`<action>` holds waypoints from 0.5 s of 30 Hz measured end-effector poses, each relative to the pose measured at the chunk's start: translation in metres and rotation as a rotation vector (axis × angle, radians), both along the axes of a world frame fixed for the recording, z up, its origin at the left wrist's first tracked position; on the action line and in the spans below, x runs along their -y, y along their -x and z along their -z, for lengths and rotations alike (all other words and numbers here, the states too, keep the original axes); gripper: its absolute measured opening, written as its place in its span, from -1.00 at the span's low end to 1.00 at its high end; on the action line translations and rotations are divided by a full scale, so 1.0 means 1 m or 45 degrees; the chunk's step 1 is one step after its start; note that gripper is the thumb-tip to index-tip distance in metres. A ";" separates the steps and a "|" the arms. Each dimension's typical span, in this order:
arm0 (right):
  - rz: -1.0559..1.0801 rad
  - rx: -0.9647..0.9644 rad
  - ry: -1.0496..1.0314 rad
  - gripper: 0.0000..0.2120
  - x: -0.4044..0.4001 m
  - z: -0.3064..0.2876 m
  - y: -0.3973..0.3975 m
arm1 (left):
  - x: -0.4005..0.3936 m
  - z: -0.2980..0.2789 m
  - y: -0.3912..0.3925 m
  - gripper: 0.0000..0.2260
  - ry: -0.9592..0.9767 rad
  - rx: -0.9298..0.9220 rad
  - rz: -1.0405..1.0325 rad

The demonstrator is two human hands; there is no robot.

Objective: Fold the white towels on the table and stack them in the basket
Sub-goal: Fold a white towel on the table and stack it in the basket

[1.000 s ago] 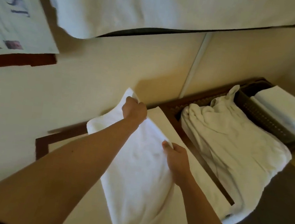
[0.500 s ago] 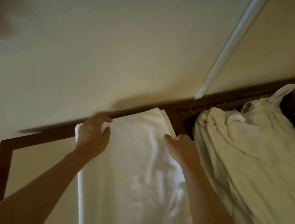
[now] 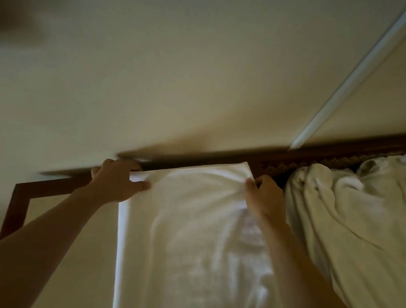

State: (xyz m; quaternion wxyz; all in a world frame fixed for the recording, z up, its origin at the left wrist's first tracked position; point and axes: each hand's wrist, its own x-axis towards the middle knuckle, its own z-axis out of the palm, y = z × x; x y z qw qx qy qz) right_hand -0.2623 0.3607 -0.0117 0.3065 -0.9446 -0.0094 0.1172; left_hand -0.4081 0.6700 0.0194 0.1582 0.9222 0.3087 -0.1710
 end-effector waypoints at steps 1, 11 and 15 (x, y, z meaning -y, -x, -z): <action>-0.023 -0.027 -0.012 -0.77 -0.003 -0.002 -0.005 | -0.001 -0.001 -0.001 -0.41 0.010 -0.012 -0.009; -0.072 0.207 0.165 -0.67 -0.019 0.015 -0.022 | -0.009 0.005 -0.005 -0.61 0.000 -0.023 -0.141; -0.109 0.306 0.171 -0.62 -0.021 0.016 -0.024 | -0.006 0.013 -0.001 -0.61 0.030 0.070 -0.199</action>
